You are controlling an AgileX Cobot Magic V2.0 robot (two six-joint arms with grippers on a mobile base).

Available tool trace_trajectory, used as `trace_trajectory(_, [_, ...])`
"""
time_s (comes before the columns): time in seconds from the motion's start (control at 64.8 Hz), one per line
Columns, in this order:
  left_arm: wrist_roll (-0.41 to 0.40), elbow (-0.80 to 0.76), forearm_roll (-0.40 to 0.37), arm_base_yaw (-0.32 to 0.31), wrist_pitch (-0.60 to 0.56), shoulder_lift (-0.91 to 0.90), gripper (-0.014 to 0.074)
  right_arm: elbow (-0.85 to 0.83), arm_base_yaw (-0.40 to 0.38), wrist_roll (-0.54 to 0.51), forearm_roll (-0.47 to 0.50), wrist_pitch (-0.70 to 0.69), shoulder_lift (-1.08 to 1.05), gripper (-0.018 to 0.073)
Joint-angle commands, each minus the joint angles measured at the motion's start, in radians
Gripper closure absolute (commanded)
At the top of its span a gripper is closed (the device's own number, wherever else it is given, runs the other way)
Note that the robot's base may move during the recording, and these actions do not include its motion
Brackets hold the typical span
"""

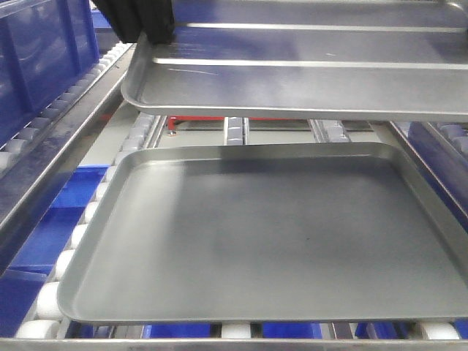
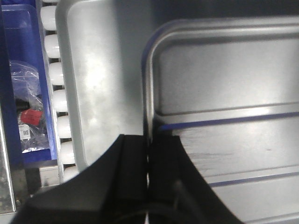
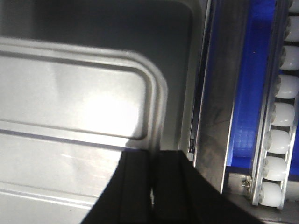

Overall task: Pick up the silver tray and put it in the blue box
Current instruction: 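Close both grippers on the tray rims and lift the tray, then hold the tray raised with both grippers while the base drives away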

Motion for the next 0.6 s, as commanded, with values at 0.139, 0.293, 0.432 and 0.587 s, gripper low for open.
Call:
trace_trajectory(0.139, [0.007,-0.029,0.058,-0.007,0.014,-0.042,0.0693,-0.032,-0.003,-0.009,-0.051,-0.019,-0.026,0.0502])
trace_trajectory(0.293, [0.007,-0.029,0.058,-0.007,0.014,-0.042,0.0693,-0.032,-0.003,-0.009,-0.051,-0.019,-0.026,0.0502])
trace_trajectory(0.432, [0.007,-0.029,0.058,-0.007,0.014,-0.042,0.0693,-0.032,-0.003,-0.009,-0.051,-0.019,-0.026,0.0502])
trace_trajectory(0.587, [0.007,-0.029,0.058,-0.007,0.014,-0.042,0.0693,-0.032,-0.003,-0.009,-0.051,-0.019,-0.026,0.0502])
